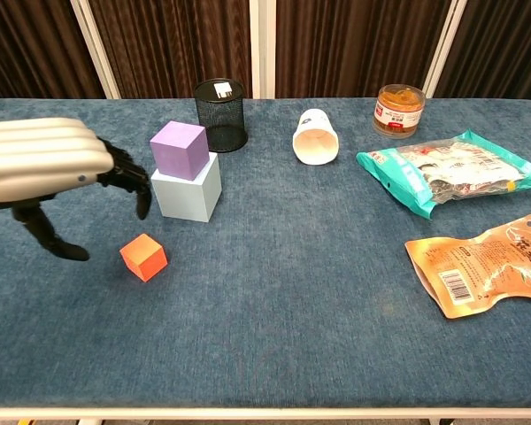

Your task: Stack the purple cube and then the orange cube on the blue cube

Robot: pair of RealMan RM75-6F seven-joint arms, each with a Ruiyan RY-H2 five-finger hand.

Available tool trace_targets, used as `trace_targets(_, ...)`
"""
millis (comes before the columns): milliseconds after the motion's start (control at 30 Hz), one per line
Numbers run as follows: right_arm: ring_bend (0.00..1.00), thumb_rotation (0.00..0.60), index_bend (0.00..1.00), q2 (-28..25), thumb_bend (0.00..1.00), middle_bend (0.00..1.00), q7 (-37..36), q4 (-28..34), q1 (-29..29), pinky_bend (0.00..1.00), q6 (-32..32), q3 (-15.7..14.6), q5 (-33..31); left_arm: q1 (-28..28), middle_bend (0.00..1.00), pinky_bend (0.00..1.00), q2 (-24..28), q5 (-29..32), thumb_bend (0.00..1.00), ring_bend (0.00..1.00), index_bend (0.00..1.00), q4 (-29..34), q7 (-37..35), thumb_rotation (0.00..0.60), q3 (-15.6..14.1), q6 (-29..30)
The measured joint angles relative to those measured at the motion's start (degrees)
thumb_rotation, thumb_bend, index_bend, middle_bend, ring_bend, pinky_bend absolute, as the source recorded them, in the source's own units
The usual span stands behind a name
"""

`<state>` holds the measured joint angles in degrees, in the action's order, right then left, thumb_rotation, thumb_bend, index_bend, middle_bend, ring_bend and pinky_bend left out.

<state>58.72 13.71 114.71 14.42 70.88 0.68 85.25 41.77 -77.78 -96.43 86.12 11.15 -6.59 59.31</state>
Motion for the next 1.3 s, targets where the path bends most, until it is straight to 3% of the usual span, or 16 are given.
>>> trace_targets(667, 0.0, 0.6, 0.0, -0.5, 0.29, 0.09, -1.4, -0.2, 0.3, 0.0, -0.1, 0.2, -0.3, 1.7, 0.47, 0.45, -9.0, -1.1, 0.17, 0.37, 0.46, -12.2, -1.4, 0.6, 1.2, -3.1)
trace_targets(1300, 0.0, 0.6, 0.0, -0.7, 0.29, 0.09, -1.6, -0.1, 0.4, 0.0, -0.3, 0.3, -0.5, 1.1, 0.47, 0.45, -10.7, -0.9, 0.2, 0.38, 0.5, -15.2, -3.3, 0.6, 0.5, -3.1)
